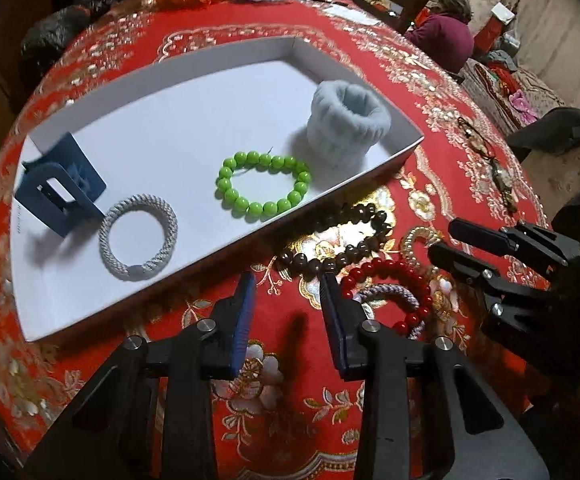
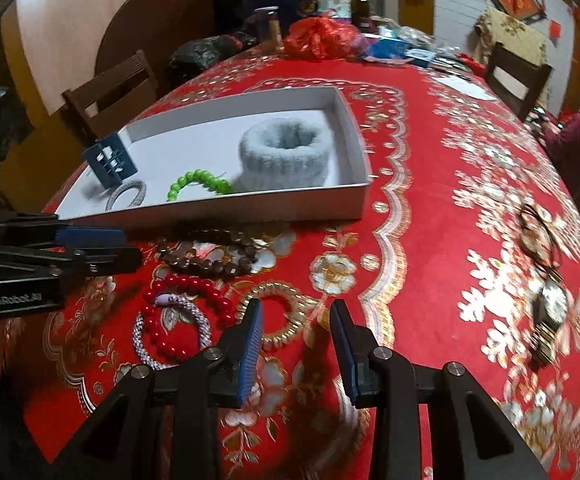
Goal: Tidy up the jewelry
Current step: 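Move the left gripper to the dark bead bracelet and grasp it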
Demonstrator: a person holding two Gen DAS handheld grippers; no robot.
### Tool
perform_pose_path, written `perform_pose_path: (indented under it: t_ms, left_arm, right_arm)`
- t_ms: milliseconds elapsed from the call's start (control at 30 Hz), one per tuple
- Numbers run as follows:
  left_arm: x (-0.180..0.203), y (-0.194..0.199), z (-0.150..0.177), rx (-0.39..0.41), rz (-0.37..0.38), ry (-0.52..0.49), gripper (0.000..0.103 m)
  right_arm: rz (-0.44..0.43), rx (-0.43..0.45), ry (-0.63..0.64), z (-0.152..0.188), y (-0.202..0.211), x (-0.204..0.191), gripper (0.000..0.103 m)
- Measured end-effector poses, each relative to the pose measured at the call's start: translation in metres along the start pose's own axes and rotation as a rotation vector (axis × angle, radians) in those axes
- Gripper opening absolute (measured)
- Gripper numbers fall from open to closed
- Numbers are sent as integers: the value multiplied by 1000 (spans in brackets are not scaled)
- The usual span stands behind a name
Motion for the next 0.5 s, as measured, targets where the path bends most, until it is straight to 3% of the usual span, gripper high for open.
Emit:
perform_pose_path:
  t_ms: [233, 400, 467, 500]
  left_arm:
    - [1, -18, -10, 2, -38, 38, 32]
    - [11, -19, -7, 32, -93, -32, 31]
    - [15, -19, -5, 42, -95, -54, 20]
    - [15, -18, -4, 33, -73, -56, 10]
  right_arm:
    - [36, -5, 62, 3, -8, -3, 29]
    - [45, -19, 105, 10, -5, -14, 12]
    - [41, -29, 100, 12, -3, -14, 10]
    - [40, -33, 91, 14, -1, -14, 10]
Point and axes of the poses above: each gripper's, at about its wrist camera, not at the fingertips, and y roughly against the way its jaws point, x to its right, z to its underside, the point moved 3 cm from there along -y, roughly the way its jaws point, and after that the axes turned 11 degrees about -z, right-handed, at the moved point
